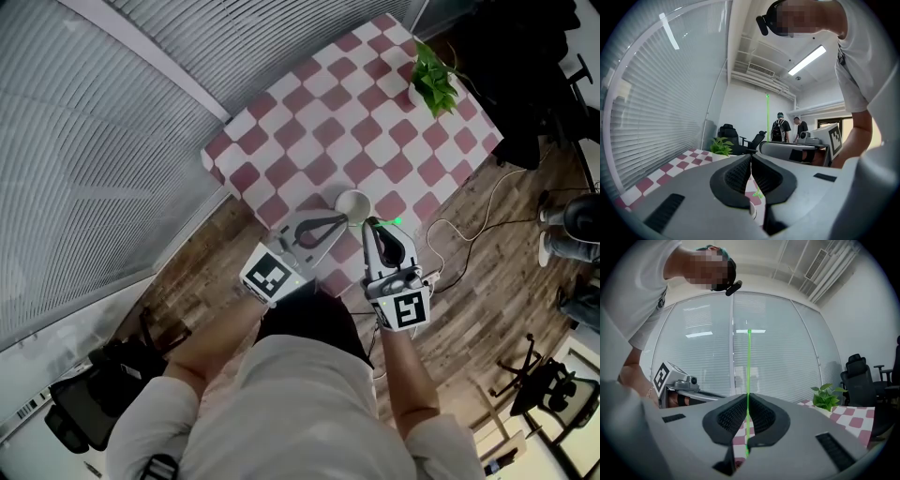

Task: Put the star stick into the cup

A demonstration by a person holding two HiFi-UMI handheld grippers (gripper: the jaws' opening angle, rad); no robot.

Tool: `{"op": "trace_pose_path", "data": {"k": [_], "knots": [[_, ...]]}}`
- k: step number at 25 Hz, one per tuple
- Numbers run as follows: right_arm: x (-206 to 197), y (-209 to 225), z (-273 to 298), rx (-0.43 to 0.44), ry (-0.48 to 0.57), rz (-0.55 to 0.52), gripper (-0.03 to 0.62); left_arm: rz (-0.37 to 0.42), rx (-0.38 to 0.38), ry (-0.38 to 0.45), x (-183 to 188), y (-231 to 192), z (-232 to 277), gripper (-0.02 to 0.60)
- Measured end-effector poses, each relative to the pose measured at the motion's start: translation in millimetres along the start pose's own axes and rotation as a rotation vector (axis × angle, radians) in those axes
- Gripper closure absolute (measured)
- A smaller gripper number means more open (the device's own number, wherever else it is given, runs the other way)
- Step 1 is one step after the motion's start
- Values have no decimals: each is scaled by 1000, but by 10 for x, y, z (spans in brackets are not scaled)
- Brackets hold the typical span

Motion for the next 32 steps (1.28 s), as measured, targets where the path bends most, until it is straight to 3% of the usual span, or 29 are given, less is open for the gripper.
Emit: {"op": "trace_pose_path", "data": {"k": [32], "knots": [[-871, 249, 215, -17, -44, 97, 556, -54, 19, -93, -805, -345, 264, 549]]}}
Point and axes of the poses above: the fingertips, and each gripper's own axes: z forward along the fingers, y to its right, x out of its top, the point moved 9 cm from there along -z, backward along the fingers, and after that the axes turned 3 degrees about x, right-handed, at the moved point
